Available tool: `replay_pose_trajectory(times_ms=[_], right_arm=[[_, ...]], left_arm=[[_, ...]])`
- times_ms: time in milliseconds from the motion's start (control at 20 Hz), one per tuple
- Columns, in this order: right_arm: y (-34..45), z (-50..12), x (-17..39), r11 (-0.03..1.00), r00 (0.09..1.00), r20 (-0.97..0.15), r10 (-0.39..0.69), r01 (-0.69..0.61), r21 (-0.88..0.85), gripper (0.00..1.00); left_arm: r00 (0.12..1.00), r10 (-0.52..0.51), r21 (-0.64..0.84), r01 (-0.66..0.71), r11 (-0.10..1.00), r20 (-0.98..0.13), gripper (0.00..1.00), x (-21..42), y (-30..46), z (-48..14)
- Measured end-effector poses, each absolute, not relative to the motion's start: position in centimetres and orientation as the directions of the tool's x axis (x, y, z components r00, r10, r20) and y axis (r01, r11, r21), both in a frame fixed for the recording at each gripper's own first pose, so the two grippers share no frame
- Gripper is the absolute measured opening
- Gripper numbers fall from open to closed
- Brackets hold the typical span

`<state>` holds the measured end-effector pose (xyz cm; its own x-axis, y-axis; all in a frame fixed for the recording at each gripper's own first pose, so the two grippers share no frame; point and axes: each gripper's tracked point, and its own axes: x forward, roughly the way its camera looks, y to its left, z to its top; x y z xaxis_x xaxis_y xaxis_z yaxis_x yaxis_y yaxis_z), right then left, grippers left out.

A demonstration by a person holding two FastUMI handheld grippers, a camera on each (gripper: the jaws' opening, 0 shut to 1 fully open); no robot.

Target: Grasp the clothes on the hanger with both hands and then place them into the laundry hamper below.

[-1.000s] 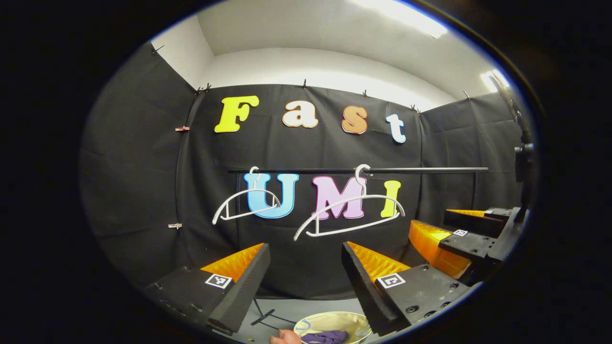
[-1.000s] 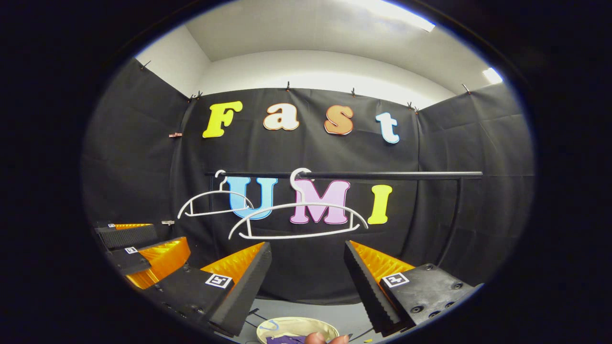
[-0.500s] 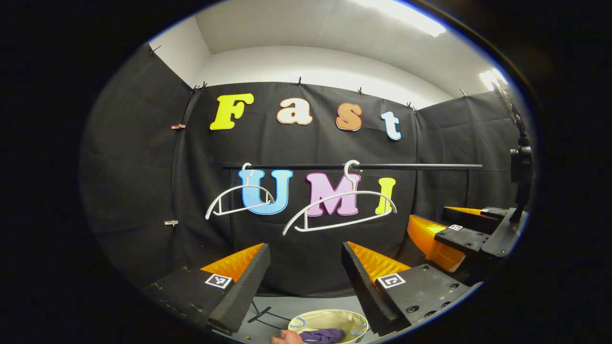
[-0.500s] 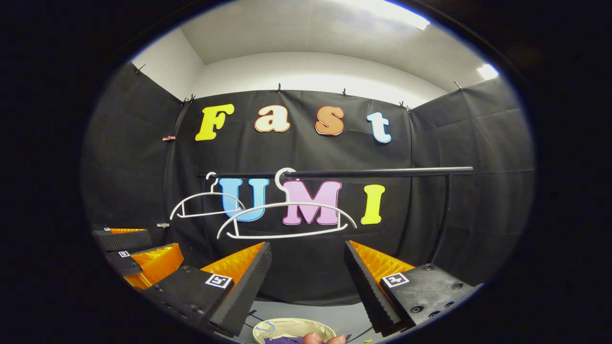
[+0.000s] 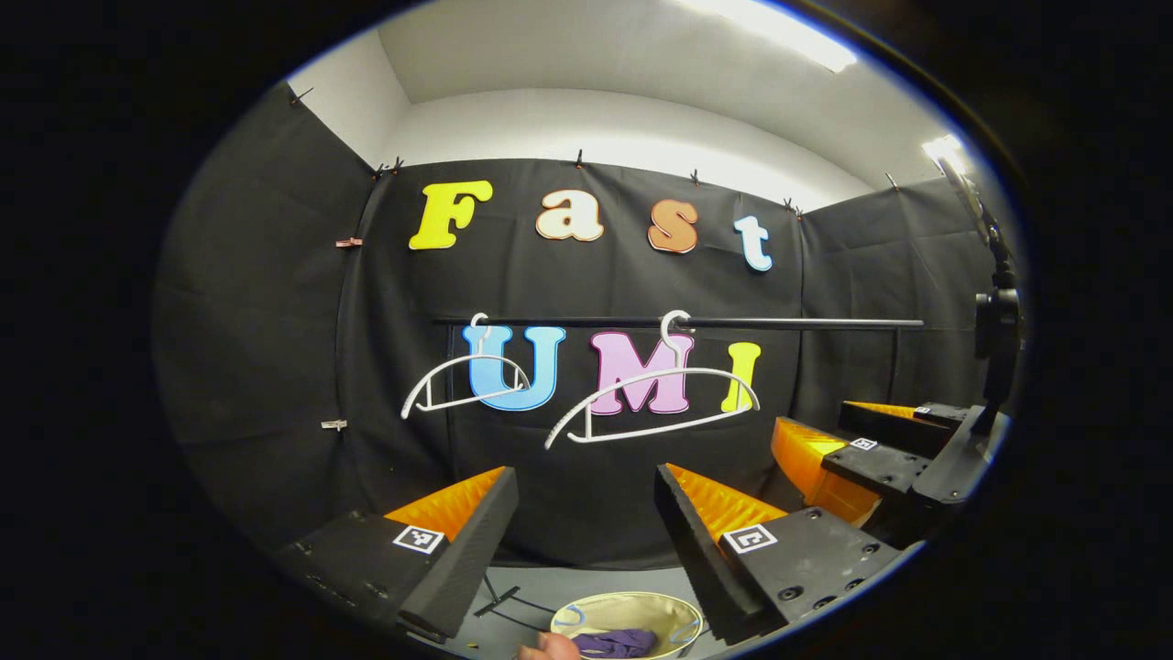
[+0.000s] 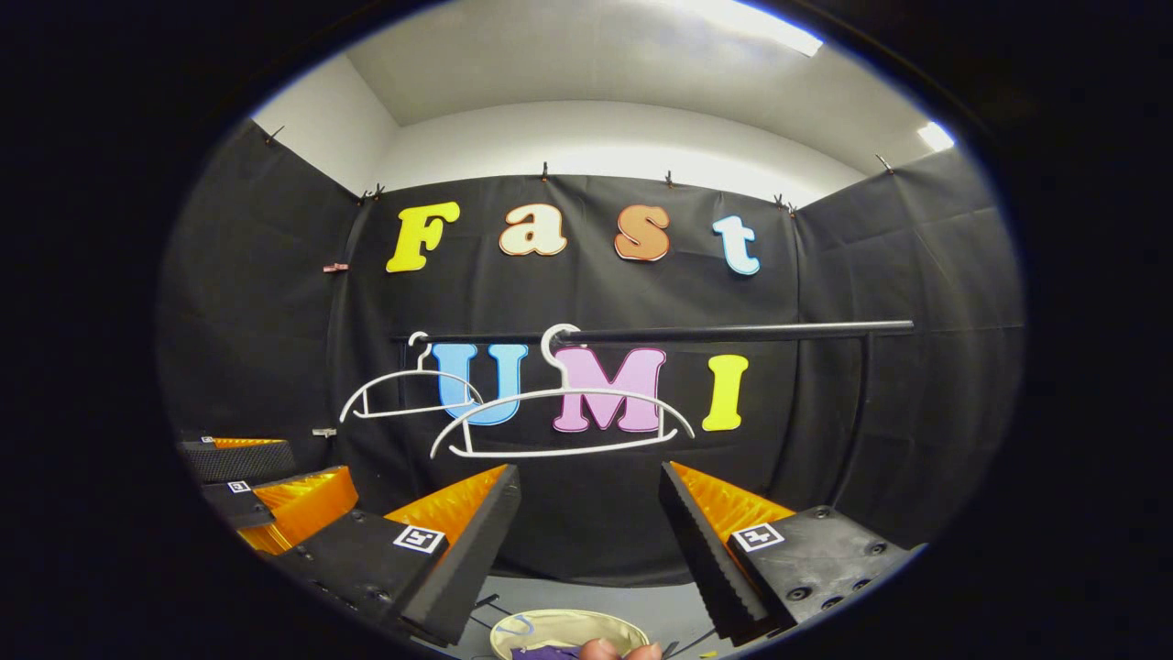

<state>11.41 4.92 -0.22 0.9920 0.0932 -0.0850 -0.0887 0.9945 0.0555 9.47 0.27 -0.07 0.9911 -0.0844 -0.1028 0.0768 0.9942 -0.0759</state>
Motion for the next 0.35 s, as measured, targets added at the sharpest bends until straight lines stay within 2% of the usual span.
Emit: replay_pose_trajectory(times_ms=[50, 300, 350], right_arm=[[4.92, -0.24, 11.32, 0.994, 0.992, -0.085, 0.094, -0.089, 0.057, 0.96], [5.18, 0.04, 11.1, 0.994, 0.992, -0.084, 0.096, -0.092, 0.054, 0.98], [5.22, 0.04, 11.08, 0.994, 0.992, -0.082, 0.097, -0.093, 0.053, 0.98]], left_arm=[[0.991, -0.084, -0.074, 0.077, 0.994, -0.104, 0.95, 9.39, 0.2, -0.07], [0.992, -0.092, -0.076, 0.086, 0.993, -0.082, 0.92, 8.87, -0.15, 0.69], [0.993, -0.092, -0.075, 0.087, 0.993, -0.079, 0.95, 8.9, -0.2, 0.67]])
